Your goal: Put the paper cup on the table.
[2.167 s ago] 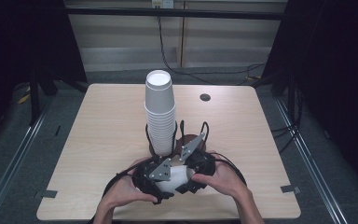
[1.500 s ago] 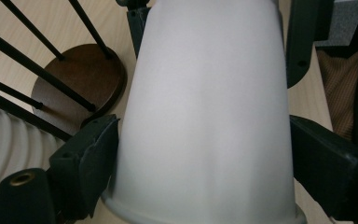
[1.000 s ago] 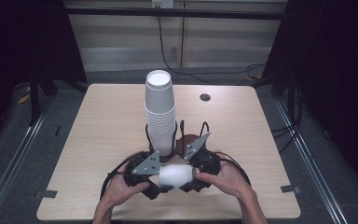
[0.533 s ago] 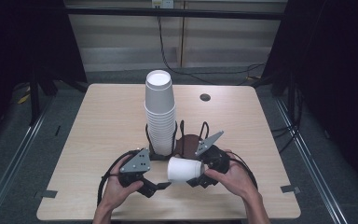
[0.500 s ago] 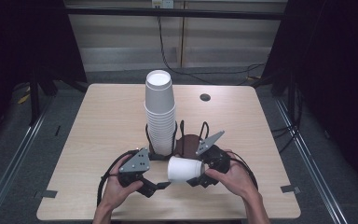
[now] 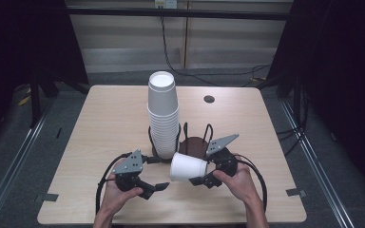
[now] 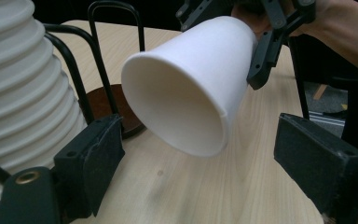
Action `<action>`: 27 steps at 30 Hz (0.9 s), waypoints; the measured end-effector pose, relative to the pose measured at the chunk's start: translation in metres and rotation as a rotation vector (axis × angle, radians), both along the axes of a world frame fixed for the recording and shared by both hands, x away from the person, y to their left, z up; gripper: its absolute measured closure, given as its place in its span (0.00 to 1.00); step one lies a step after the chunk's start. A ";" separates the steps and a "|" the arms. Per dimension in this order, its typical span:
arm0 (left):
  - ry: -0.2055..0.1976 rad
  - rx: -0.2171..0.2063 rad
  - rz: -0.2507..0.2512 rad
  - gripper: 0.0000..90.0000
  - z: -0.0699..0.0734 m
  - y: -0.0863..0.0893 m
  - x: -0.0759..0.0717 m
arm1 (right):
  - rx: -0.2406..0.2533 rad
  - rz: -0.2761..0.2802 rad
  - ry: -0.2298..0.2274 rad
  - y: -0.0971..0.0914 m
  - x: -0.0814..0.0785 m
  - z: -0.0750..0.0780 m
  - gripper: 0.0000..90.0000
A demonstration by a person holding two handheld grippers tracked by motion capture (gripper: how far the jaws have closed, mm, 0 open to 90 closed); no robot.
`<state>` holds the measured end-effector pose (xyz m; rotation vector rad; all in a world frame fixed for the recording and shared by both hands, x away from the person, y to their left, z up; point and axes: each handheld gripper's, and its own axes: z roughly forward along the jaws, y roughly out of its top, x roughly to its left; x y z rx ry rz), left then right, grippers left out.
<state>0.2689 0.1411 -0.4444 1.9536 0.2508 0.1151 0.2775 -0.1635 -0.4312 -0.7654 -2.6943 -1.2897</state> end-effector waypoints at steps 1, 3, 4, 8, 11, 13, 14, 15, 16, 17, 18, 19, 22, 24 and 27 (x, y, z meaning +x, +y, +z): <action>-0.003 -0.001 0.000 0.17 0.000 0.001 0.000 | 0.011 -0.001 -0.006 0.000 -0.001 0.000 0.25; -0.006 -0.004 0.005 0.17 -0.001 0.002 -0.001 | 0.025 0.002 -0.006 -0.001 -0.002 -0.001 0.25; -0.007 -0.005 0.006 0.17 -0.001 0.002 -0.001 | 0.037 -0.002 -0.007 -0.002 -0.004 -0.002 0.25; -0.010 -0.003 0.006 0.17 -0.002 0.002 -0.005 | 0.077 -0.012 -0.013 -0.004 -0.007 -0.007 0.25; -0.010 -0.020 0.002 0.17 -0.003 0.003 -0.008 | 0.120 -0.017 -0.022 -0.006 -0.010 -0.010 0.25; -0.011 -0.021 0.006 0.17 -0.004 0.003 -0.008 | 0.144 -0.025 -0.035 -0.007 -0.012 -0.012 0.25; -0.011 -0.025 0.006 0.17 -0.004 0.003 -0.008 | 0.151 -0.023 -0.036 -0.006 -0.013 -0.013 0.25; -0.010 -0.028 0.009 0.17 -0.005 0.003 -0.008 | 0.161 -0.024 -0.044 -0.006 -0.014 -0.015 0.25; -0.008 -0.025 0.013 0.17 -0.005 0.004 -0.008 | 0.162 -0.027 -0.046 -0.005 -0.015 -0.016 0.25; -0.009 -0.029 0.009 0.17 -0.006 0.004 -0.008 | 0.166 -0.027 -0.045 -0.004 -0.015 -0.017 0.25; -0.004 -0.027 0.008 0.17 -0.007 0.003 -0.008 | 0.174 -0.030 -0.050 -0.004 -0.016 -0.018 0.25; -0.006 -0.026 0.010 0.17 -0.007 0.003 -0.009 | 0.183 -0.031 -0.051 -0.004 -0.016 -0.019 0.25; -0.010 -0.032 0.015 0.17 -0.008 0.004 -0.010 | 0.203 -0.024 -0.051 -0.002 -0.016 -0.023 0.25; -0.020 -0.036 0.004 0.17 -0.009 0.005 -0.010 | 0.211 -0.020 -0.066 0.000 -0.017 -0.024 0.25; -0.008 -0.043 0.018 0.17 -0.011 0.006 -0.008 | 0.255 -0.008 -0.084 0.000 -0.019 -0.027 0.25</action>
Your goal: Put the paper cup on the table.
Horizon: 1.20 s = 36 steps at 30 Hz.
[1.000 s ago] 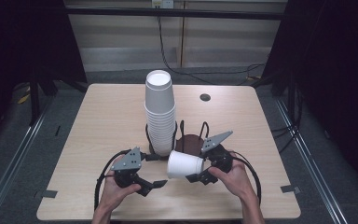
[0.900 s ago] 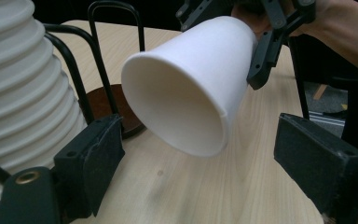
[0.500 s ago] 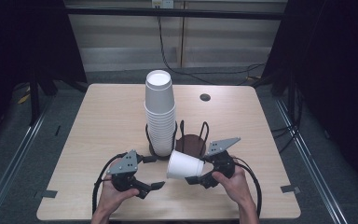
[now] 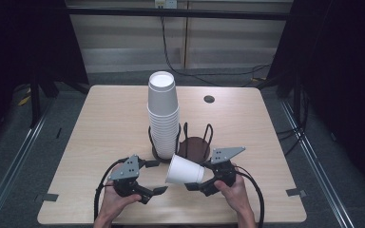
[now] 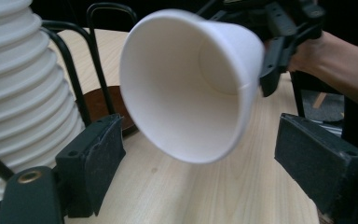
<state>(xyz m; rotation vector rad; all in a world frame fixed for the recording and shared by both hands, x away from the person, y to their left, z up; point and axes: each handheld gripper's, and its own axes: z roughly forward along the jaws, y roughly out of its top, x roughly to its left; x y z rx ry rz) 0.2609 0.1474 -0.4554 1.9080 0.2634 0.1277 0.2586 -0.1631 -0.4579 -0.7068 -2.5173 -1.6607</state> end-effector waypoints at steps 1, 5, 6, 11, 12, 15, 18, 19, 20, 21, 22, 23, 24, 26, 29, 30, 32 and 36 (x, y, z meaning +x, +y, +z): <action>0.000 -0.002 -0.001 0.17 -0.001 0.000 0.001 | 0.016 0.008 -0.001 0.000 0.000 -0.001 0.25; 0.006 -0.008 -0.008 0.17 -0.002 0.000 0.001 | 0.031 0.021 -0.013 0.002 -0.001 -0.004 0.25; 0.004 -0.013 -0.013 0.17 -0.002 0.000 0.000 | 0.033 0.020 -0.016 0.003 -0.002 -0.004 0.25; -0.001 -0.036 -0.027 0.17 -0.002 -0.001 -0.001 | 0.056 0.023 -0.040 0.005 -0.003 -0.004 0.25; 0.000 -0.046 -0.032 0.17 -0.002 -0.002 -0.001 | 0.062 0.024 -0.044 0.005 -0.004 -0.004 0.25; 0.002 -0.056 -0.031 0.17 -0.001 -0.002 -0.001 | 0.072 0.027 -0.050 0.006 -0.005 -0.004 0.25; 0.000 -0.085 -0.041 0.17 -0.001 -0.003 0.001 | 0.076 0.031 -0.050 0.007 -0.005 -0.005 0.25; -0.004 -0.086 -0.048 0.17 -0.001 -0.003 0.002 | 0.075 0.034 -0.050 0.007 -0.005 -0.005 0.25; -0.005 -0.078 -0.047 0.17 0.000 -0.004 0.004 | 0.075 0.035 -0.050 0.008 -0.005 -0.006 0.25; -0.003 -0.079 -0.038 0.17 0.000 -0.005 0.006 | 0.073 0.036 -0.049 0.008 -0.005 -0.006 0.25; 0.005 -0.097 -0.036 0.15 0.001 -0.005 0.008 | 0.072 0.036 -0.051 0.008 -0.005 -0.006 0.25; 0.003 -0.103 -0.034 0.13 0.001 -0.004 0.009 | 0.075 0.035 -0.053 0.008 -0.005 -0.006 0.25; -0.001 -0.104 -0.032 0.10 0.002 -0.004 0.010 | 0.076 0.036 -0.052 0.008 -0.005 -0.006 0.25; 0.006 -0.107 -0.014 0.04 0.002 -0.004 0.012 | 0.067 0.039 -0.052 0.008 -0.005 -0.005 0.25; 0.014 -0.100 -0.017 0.00 0.002 -0.006 0.013 | 0.053 0.040 -0.057 0.008 -0.005 -0.005 0.25; 0.017 -0.103 -0.027 0.00 0.001 -0.008 0.013 | 0.053 0.044 -0.057 0.008 -0.005 -0.005 0.25; 0.019 -0.099 -0.038 0.00 0.000 -0.010 0.014 | 0.055 0.047 -0.060 0.009 -0.006 -0.004 0.25; 0.026 -0.100 -0.058 0.00 -0.001 -0.014 0.015 | 0.057 0.055 -0.063 0.010 -0.006 -0.004 0.25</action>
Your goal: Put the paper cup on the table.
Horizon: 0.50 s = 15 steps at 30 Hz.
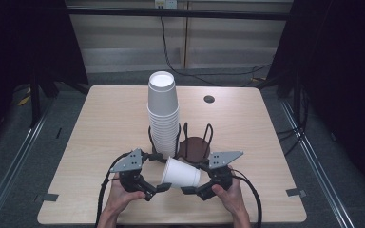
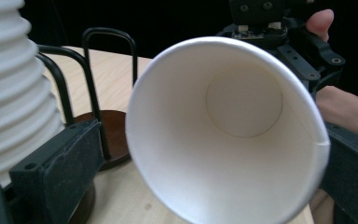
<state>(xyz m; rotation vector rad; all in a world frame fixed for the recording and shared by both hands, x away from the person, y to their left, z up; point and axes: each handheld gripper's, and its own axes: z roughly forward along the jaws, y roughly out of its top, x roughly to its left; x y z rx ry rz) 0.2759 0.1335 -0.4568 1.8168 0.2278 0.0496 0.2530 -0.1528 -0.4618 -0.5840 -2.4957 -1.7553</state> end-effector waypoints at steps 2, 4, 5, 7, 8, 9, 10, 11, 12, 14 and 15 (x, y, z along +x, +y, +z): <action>0.003 0.017 -0.012 0.00 -0.001 -0.001 0.000 | -0.008 0.001 -0.001 0.001 0.000 0.000 0.25; 0.005 0.012 -0.024 0.00 -0.002 -0.002 0.001 | -0.009 0.005 -0.002 0.002 0.000 0.000 0.25; 0.006 0.009 -0.025 0.00 -0.002 -0.003 0.001 | -0.004 0.008 -0.001 0.002 0.000 0.000 0.25; 0.005 0.011 -0.030 0.00 -0.002 -0.005 0.001 | -0.004 0.008 -0.005 0.003 0.000 0.000 0.25; 0.002 0.011 -0.032 0.00 -0.003 -0.006 0.001 | -0.005 0.009 -0.004 0.003 -0.001 0.001 0.25; -0.001 0.013 -0.032 0.00 -0.003 -0.008 0.001 | -0.005 0.010 -0.006 0.003 -0.001 0.001 0.25; 0.002 0.015 -0.030 0.00 -0.003 -0.008 0.000 | -0.005 0.011 -0.008 0.004 -0.001 0.001 0.25; -0.004 0.025 -0.029 0.00 -0.002 -0.009 0.000 | -0.008 0.011 -0.008 0.004 -0.001 0.001 0.25; -0.007 0.024 -0.033 0.00 -0.002 -0.010 -0.001 | -0.010 0.012 -0.008 0.004 -0.001 0.001 0.25; -0.004 0.023 -0.039 0.01 -0.003 -0.011 -0.001 | -0.004 0.019 -0.008 0.004 0.000 0.001 0.25; -0.005 0.023 -0.042 0.01 -0.003 -0.011 -0.001 | -0.005 0.016 -0.008 0.004 0.000 0.001 0.25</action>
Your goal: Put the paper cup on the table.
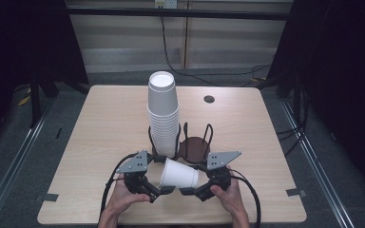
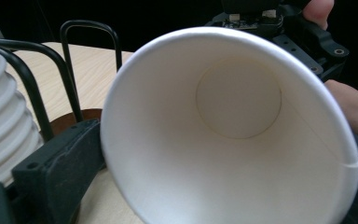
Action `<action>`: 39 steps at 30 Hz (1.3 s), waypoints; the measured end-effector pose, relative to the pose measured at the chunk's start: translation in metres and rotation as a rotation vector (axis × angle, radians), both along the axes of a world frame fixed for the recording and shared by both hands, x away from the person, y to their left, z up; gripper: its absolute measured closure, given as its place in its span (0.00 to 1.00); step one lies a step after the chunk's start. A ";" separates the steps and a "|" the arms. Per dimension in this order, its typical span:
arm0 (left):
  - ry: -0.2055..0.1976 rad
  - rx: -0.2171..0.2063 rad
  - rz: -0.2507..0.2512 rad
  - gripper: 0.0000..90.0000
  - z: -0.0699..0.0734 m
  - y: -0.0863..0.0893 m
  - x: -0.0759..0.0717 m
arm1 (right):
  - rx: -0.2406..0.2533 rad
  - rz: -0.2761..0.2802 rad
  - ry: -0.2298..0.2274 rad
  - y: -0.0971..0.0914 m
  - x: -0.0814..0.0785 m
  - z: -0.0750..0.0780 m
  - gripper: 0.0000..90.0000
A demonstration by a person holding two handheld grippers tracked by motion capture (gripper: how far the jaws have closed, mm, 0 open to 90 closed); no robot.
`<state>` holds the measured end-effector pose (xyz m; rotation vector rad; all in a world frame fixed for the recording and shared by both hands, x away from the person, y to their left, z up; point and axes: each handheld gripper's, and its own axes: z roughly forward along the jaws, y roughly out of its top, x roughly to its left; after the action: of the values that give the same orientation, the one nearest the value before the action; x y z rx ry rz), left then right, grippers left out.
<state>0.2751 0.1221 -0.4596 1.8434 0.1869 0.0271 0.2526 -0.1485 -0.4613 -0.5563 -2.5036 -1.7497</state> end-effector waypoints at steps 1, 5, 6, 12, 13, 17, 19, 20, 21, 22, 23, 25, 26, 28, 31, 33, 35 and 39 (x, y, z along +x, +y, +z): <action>0.000 0.003 0.001 0.02 0.000 0.000 0.000 | -0.003 -0.001 -0.001 0.000 0.000 0.000 0.25; 0.013 0.001 -0.009 0.03 -0.001 -0.001 0.002 | -0.004 -0.001 0.001 0.000 0.001 -0.002 0.25; 0.020 -0.003 -0.013 0.04 -0.001 -0.001 0.002 | -0.002 0.001 0.001 -0.001 0.001 -0.002 0.25; 0.028 -0.011 -0.017 0.04 0.000 -0.001 0.003 | -0.003 0.003 -0.005 -0.001 0.001 -0.001 0.25; 0.030 -0.019 -0.017 0.03 0.000 0.000 0.003 | -0.005 0.003 -0.005 0.000 0.001 -0.001 0.25; 0.036 -0.041 -0.028 0.03 0.000 0.001 0.005 | -0.013 0.007 -0.010 0.001 0.001 0.000 0.25; 0.042 -0.049 -0.032 0.04 0.000 0.002 0.006 | -0.013 0.011 -0.009 0.001 0.001 0.001 0.26; 0.042 -0.047 -0.035 0.04 0.000 0.002 0.006 | -0.015 0.009 -0.012 0.001 0.001 0.000 0.26; 0.034 -0.044 -0.035 0.04 0.000 0.002 0.006 | -0.017 0.014 -0.008 0.002 0.002 0.000 0.25; 0.042 -0.048 -0.031 0.04 0.000 0.002 0.006 | -0.016 0.018 -0.005 0.002 0.002 0.000 0.25; 0.047 -0.044 -0.031 0.04 0.000 0.003 0.007 | -0.016 0.016 -0.006 0.002 0.002 0.000 0.25; 0.056 -0.046 -0.035 0.05 -0.001 0.003 0.008 | -0.021 0.011 -0.006 0.002 0.002 0.000 0.26; 0.057 -0.043 -0.038 0.05 -0.001 0.003 0.009 | -0.020 0.011 -0.006 0.002 0.003 0.000 0.26; 0.068 -0.045 -0.046 0.07 -0.001 0.004 0.009 | -0.021 0.015 -0.003 0.001 0.003 -0.001 0.26; 0.073 -0.054 -0.047 0.10 0.001 0.005 0.008 | -0.012 0.007 -0.006 0.000 0.002 -0.001 0.24; 0.073 -0.049 -0.045 0.12 0.002 0.005 0.008 | 0.000 -0.008 -0.011 -0.001 0.003 -0.001 0.22; 0.073 -0.041 -0.042 0.12 0.003 0.005 0.007 | 0.000 -0.015 -0.014 -0.001 0.003 -0.001 0.20; 0.055 0.011 -0.042 0.12 0.006 0.002 0.005 | 0.022 -0.031 -0.023 -0.003 0.001 -0.003 0.16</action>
<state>0.2803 0.1238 -0.4534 1.8595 0.1870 -0.0516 0.2539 -0.1511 -0.4638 -0.5797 -2.5006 -1.8021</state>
